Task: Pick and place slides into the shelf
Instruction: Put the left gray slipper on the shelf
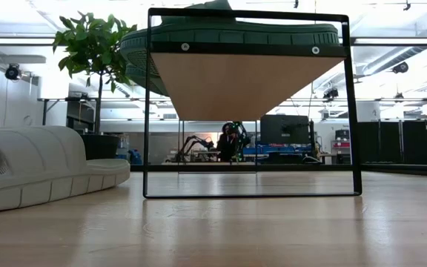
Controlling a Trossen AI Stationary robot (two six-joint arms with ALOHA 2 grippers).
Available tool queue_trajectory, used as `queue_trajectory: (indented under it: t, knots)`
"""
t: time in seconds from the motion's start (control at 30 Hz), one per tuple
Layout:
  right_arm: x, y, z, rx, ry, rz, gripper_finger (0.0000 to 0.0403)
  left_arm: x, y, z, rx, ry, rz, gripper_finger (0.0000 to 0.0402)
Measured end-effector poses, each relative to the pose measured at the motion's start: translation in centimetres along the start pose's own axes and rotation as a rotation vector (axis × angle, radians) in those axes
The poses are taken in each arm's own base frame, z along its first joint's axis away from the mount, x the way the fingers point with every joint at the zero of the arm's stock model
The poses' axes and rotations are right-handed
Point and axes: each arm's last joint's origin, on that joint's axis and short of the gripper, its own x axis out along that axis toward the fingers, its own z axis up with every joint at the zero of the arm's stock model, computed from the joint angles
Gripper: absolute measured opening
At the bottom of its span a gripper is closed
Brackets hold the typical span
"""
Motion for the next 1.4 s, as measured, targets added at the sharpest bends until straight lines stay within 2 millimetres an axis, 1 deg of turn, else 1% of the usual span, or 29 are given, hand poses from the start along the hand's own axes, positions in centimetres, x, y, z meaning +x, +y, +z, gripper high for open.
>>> queue_trajectory:
  t: [0.17, 0.3, 0.53, 0.6, 0.7, 0.8, 0.97, 1.07, 1.2, 1.27, 1.33, 1.4]
  knots:
    - [0.0, -0.5, -0.3, 0.118, 0.011, -0.015, 0.015, -0.1, 0.3, 0.7, 0.01, 0.027, -0.019, 0.006]
    - [-0.3, -1.3, -0.7, 0.137, 0.067, -0.057, 0.0174, -0.4, 0.5, 1.4, 0.016, 0.06, -0.046, 0.006]
    - [-2.5, -3.0, -1.9, 0.235, 0.049, -0.093, 0.0182, -1.7, 0.4, 2.9, 0.052, 0.157, -0.117, 0.006]
    - [-3.5, -3.9, -2.7, 0.288, 0.04, -0.111, 0.018, -2.2, 0.6, 3.3, 0.059, 0.196, -0.114, 0.0059]
    - [-4.6, -5.0, -4.1, 0.401, 0.02, -0.127, 0.0177, -3.4, 1.1, 3.7, 0.081, 0.237, -0.04, 0.0059]
    - [-5.3, -5.5, -5.2, 0.507, -0.003, -0.117, 0.0175, -4.7, 1.0, 3.9, 0.099, 0.261, 0.012, 0.0059]
    - [-6.9, -6.4, -8.1, 0.742, -0.082, -0.05, 0.0174, -5.7, 0.6, 3.6, 0.085, 0.37, -0.021, 0.0059]
    - [-7.5, -6.8, -9.6, 0.904, -0.153, 0.041, 0.017, -6.0, 0.6, 3.3, 0.062, 0.438, -0.037, 0.0059]
    - [-7.7, -7.0, -11.2, 1.104, -0.216, 0.178, 0.0165, -6.3, 1.0, 2.9, 0.032, 0.515, -0.02, 0.0059]
    - [-7.6, -7.1, -11.9, 1.181, -0.233, 0.241, 0.0162, -6.3, 1.2, 2.7, 0.046, 0.534, -0.01, 0.0059]
    - [-7.4, -7.0, -12.3, 1.23, -0.23, 0.304, 0.016, -6.3, 1.5, 2.5, 0.069, 0.56, 0.006, 0.0059]
    - [-6.8, -6.7, -12.3, 1.257, -0.204, 0.346, 0.0159, -6.4, 1.6, 2.5, 0.11, 0.569, 0.011, 0.0059]
